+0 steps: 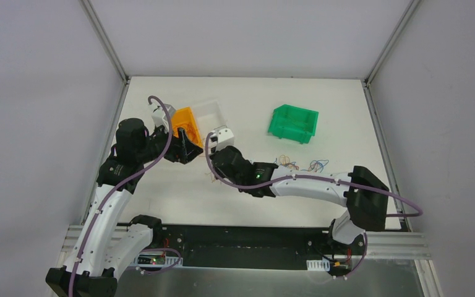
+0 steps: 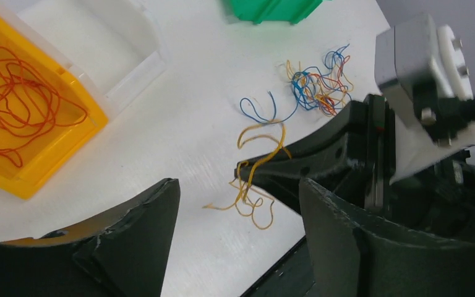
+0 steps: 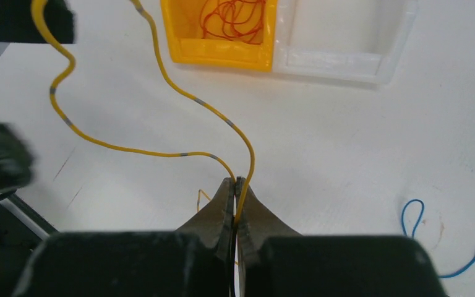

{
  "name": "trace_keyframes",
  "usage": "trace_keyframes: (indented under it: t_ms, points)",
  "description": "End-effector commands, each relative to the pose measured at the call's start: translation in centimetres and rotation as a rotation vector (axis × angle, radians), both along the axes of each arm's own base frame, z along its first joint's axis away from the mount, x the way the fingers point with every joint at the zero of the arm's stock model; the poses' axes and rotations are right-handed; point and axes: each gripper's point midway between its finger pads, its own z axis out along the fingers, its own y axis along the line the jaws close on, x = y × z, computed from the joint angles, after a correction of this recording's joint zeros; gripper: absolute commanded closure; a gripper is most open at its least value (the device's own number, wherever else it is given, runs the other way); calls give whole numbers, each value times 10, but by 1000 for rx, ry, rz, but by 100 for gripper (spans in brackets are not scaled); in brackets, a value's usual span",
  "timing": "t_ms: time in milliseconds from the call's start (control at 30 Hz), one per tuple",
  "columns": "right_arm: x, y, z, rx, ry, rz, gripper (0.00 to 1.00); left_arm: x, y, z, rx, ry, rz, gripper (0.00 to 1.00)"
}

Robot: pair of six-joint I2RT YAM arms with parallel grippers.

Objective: Untangle the cables
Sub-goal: Untie the cable, then place the cable in the bin.

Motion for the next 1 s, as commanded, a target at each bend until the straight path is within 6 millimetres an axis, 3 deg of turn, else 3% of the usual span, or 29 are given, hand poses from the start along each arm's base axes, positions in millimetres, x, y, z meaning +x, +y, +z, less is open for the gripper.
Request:
trace_keyframes:
  t_ms: [0, 100, 267, 533, 767, 967]
  points:
    - [15, -18, 32, 191, 98, -27, 100, 2, 6, -4, 19, 13, 39, 18]
    - [28, -36, 33, 196, 149, -46, 100, 5, 16, -5, 39, 4, 100, 1]
    - [64, -86, 36, 171, 155, -148, 100, 7, 21, -8, 57, 5, 133, 1]
    - [146, -177, 52, 150, 84, -311, 100, 7, 18, -8, 55, 13, 111, 2]
    - [223, -255, 35, -39, 17, -551, 100, 7, 17, -10, 58, 19, 103, 4]
    - [269, -293, 13, -94, -55, -659, 100, 9, 14, -14, 54, 42, 88, 5]
